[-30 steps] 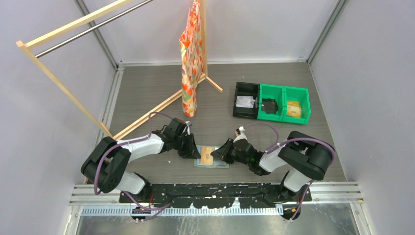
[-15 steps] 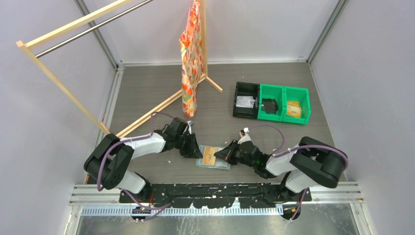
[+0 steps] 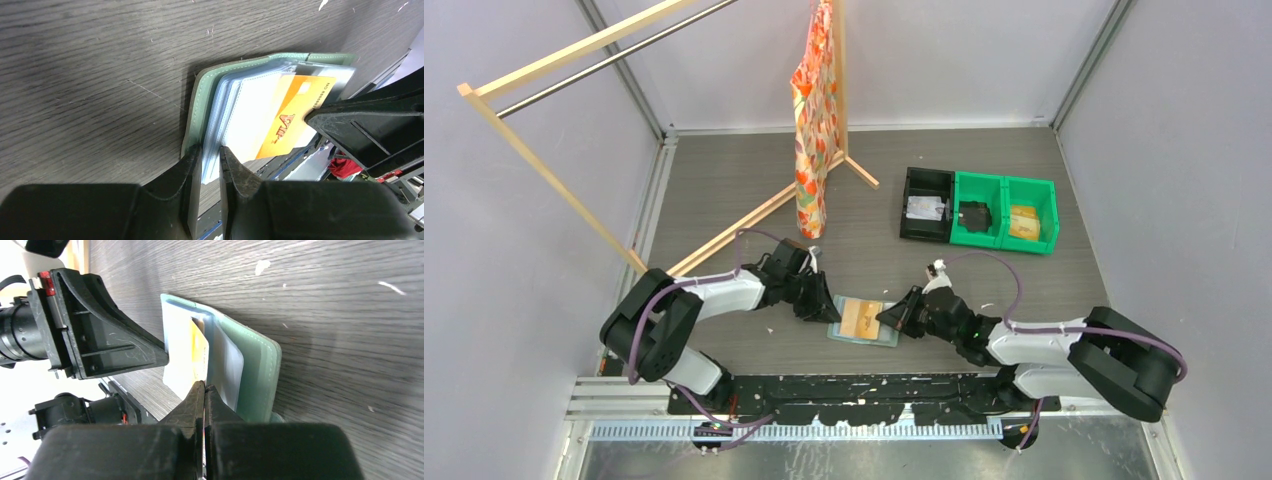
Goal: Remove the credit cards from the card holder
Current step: Remove the credit card from the card holder, then place the credit card in the storage box.
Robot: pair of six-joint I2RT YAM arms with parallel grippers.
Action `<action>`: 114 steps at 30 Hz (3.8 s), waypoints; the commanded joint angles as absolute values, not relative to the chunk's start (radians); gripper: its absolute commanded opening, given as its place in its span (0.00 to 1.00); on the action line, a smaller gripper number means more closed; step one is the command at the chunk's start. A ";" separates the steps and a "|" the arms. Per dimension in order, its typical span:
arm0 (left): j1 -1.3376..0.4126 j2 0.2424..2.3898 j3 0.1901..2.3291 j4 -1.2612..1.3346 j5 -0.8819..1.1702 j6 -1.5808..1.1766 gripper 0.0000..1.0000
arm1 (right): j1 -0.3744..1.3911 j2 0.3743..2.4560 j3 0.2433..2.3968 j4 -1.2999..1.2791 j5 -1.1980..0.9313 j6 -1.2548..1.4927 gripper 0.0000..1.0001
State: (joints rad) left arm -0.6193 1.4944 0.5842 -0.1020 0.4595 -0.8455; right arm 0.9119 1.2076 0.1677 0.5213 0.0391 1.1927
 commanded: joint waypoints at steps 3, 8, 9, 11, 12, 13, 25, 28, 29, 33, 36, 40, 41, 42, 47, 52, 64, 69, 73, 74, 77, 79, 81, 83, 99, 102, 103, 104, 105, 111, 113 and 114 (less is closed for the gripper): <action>-0.625 1.548 0.545 -0.164 0.276 -0.808 0.20 | 0.893 1.102 0.144 0.379 0.041 1.149 0.01; -0.625 1.538 0.552 -0.172 0.277 -0.808 0.20 | 0.881 0.939 0.144 0.250 0.064 1.133 0.01; -0.625 1.538 0.554 -0.172 0.278 -0.808 0.20 | 0.881 0.912 0.136 0.241 0.067 1.132 0.01; -0.625 1.544 0.554 -0.167 0.281 -0.812 0.20 | 0.880 0.828 0.125 0.218 0.076 1.133 0.01; -0.624 1.547 0.554 -0.159 0.283 -0.814 0.20 | 0.878 0.796 0.127 0.184 0.079 1.131 0.01; -0.625 1.549 0.552 -0.152 0.286 -0.816 0.20 | 0.879 0.769 0.134 0.157 0.080 1.129 0.00; -0.625 1.560 0.557 -0.142 0.297 -0.821 0.20 | 0.851 0.636 0.353 -0.154 0.162 1.033 0.01; -0.624 1.560 0.557 -0.137 0.298 -0.824 0.20 | 0.793 0.660 0.440 -0.207 0.164 1.007 0.01; -0.624 1.562 0.559 -0.135 0.301 -0.825 0.20 | 0.762 0.672 0.469 -0.210 0.143 1.001 0.01; -0.625 1.552 0.557 -0.133 0.306 -0.833 0.19 | 0.661 0.720 0.532 -0.204 0.103 0.998 0.01; -0.631 1.480 0.567 -0.174 0.277 -0.836 0.19 | 0.604 0.749 0.571 -0.206 0.104 0.997 0.01; -0.642 1.359 0.603 -0.261 0.227 -0.810 0.21 | 0.527 0.749 0.601 -0.217 0.118 0.996 0.01; -0.642 1.339 0.612 -0.281 0.218 -0.803 0.22 | 0.500 0.744 0.609 -0.230 0.130 0.995 0.01; -0.641 1.325 0.620 -0.295 0.217 -0.796 0.23 | 0.487 0.742 0.618 -0.241 0.140 0.992 0.01; -0.641 1.310 0.637 -0.313 0.234 -0.784 0.23 | 0.347 0.734 0.668 -0.305 0.159 0.960 0.01; -0.642 1.299 0.635 -0.311 0.243 -0.788 0.23 | 0.207 0.746 0.710 -0.334 0.143 0.930 0.01; -0.643 1.213 0.669 -0.396 0.209 -0.776 0.24 | -0.196 0.896 0.753 -0.220 0.050 0.881 0.01; -0.641 1.201 0.693 -0.420 0.211 -0.775 0.25 | -0.257 0.980 0.783 -0.168 0.096 0.866 0.01; -0.642 1.192 0.705 -0.430 0.211 -0.770 0.24 | -0.291 1.043 0.800 -0.132 0.137 0.866 0.01; -0.642 1.189 0.709 -0.434 0.211 -0.769 0.25 | -0.301 1.064 0.805 -0.122 0.140 0.875 0.01; -0.642 1.177 0.717 -0.445 0.207 -0.763 0.25 | -0.328 1.123 0.825 -0.099 0.140 0.924 0.01; -0.642 1.169 0.723 -0.457 0.201 -0.756 0.25 | -0.334 1.152 0.842 -0.091 0.151 0.957 0.01; -0.641 1.161 0.727 -0.467 0.194 -0.750 0.25 | -0.334 1.176 0.855 -0.085 0.174 0.984 0.01; -0.643 1.155 0.732 -0.475 0.186 -0.744 0.25 | -0.335 1.201 0.866 -0.082 0.199 1.008 0.01; -0.642 1.168 0.718 -0.462 0.178 -0.748 0.25 | -0.330 1.484 0.932 0.084 0.212 1.145 0.01; -0.642 1.170 0.718 -0.462 0.182 -0.754 0.25 | -0.330 1.527 0.932 0.106 0.211 1.150 0.01; -0.643 1.170 0.718 -0.461 0.181 -0.755 0.25 | -0.331 1.537 0.929 0.112 0.212 1.154 0.01; -0.643 1.169 0.719 -0.461 0.180 -0.755 0.25 | -0.330 1.548 0.920 0.131 0.209 1.160 0.01; -0.643 1.168 0.722 -0.466 0.179 -0.755 0.25 | -0.330 1.558 0.912 0.149 0.208 1.167 0.01; -0.642 1.158 0.720 -0.479 0.172 -0.758 0.25 | -0.327 1.624 0.912 0.170 0.186 1.227 0.01; -0.642 1.158 0.720 -0.483 0.173 -0.759 0.25 | -0.321 1.625 0.911 0.159 0.201 1.233 0.01; -0.642 1.156 0.720 -0.485 0.173 -0.761 0.25 | -0.318 1.627 0.912 0.148 0.210 1.230 0.01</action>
